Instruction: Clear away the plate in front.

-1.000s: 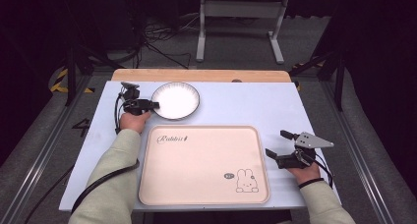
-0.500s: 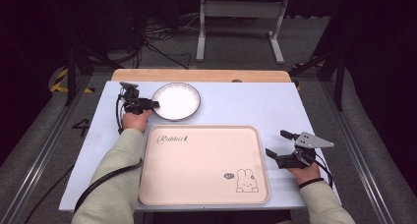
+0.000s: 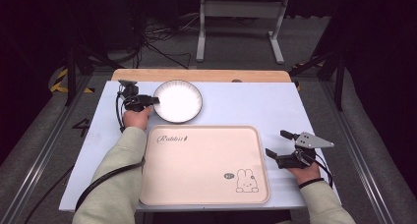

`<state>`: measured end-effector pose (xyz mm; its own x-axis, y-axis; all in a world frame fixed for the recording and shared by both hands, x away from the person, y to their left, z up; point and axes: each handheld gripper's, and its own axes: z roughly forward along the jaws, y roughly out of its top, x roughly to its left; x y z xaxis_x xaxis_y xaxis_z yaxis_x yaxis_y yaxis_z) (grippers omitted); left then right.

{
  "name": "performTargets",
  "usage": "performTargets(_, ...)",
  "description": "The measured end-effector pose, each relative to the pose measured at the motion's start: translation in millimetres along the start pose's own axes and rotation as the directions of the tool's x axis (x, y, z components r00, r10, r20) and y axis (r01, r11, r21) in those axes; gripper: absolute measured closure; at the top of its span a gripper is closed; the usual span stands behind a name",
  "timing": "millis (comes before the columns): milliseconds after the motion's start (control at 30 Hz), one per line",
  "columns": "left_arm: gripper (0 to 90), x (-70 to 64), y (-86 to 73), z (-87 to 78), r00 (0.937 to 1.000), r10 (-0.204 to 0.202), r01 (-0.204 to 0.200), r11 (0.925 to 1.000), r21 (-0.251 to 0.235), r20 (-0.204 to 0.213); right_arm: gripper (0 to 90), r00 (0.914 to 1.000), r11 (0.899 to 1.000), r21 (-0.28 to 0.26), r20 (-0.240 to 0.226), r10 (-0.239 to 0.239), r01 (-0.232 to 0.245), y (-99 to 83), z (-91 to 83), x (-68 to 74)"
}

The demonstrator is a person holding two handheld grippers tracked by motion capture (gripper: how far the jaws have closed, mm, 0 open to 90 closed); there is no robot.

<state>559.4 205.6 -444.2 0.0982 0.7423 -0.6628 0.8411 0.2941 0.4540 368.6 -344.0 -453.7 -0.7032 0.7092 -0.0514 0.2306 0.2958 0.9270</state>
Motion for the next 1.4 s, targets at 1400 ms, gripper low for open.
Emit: performTargets(1400,80.1,-39.7,-4.1,-61.5,0.9826,0.18,-0.178,0.9825,-0.055,0.046,6.0,1.0,1.0,-0.001,0.0,0.0,0.0,0.1,0.0,0.2)
